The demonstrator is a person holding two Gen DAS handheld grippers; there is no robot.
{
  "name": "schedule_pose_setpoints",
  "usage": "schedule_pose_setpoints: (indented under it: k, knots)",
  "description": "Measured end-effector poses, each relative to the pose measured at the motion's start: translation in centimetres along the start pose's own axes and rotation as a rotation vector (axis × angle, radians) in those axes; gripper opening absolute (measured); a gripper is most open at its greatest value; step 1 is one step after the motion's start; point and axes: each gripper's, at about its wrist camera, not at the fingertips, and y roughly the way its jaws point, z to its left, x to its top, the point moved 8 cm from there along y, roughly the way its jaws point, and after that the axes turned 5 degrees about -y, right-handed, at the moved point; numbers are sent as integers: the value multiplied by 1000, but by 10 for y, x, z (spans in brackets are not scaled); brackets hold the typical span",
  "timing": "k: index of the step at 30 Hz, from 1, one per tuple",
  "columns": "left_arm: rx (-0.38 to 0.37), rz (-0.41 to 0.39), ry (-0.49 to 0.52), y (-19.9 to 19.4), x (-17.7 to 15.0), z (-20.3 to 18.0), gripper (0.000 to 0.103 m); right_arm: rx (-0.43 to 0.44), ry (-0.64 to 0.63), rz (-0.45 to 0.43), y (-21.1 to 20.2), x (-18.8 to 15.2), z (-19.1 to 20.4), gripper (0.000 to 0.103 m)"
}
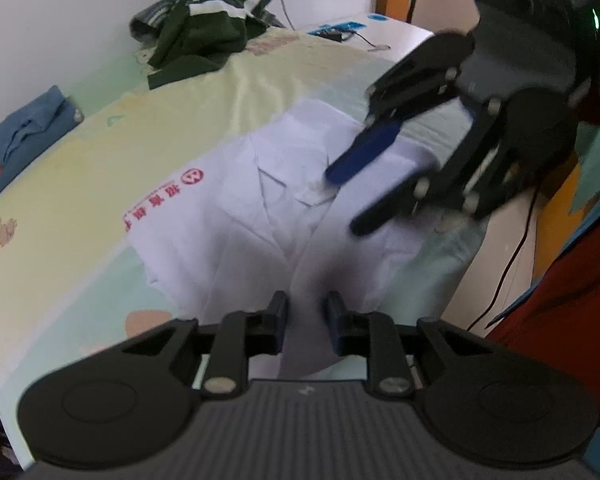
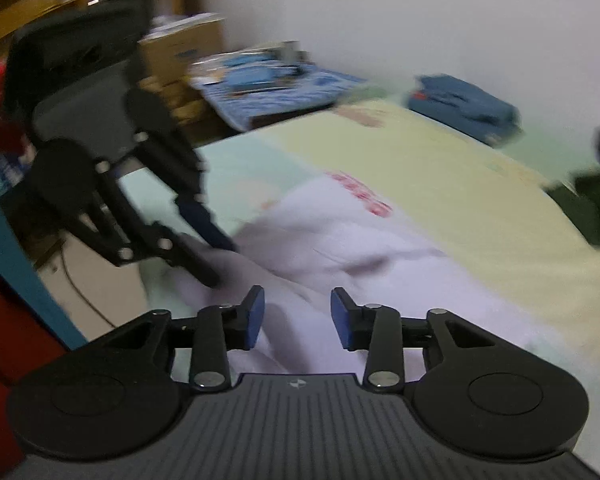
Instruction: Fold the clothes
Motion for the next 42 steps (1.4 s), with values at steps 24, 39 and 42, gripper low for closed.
schedule_pose_setpoints:
  k: [24,39,42]
  knots:
    - [-75,9,-385,-3,-39,28,49,67,-62,30,58,38,3,33]
    - [-22,-30,-355,-3,-31,19,53,80,-115,1,62,48,-7,1]
    - [-7,-23,-323,-5,-32,21,53,152,-43,50,48,39,-13,14]
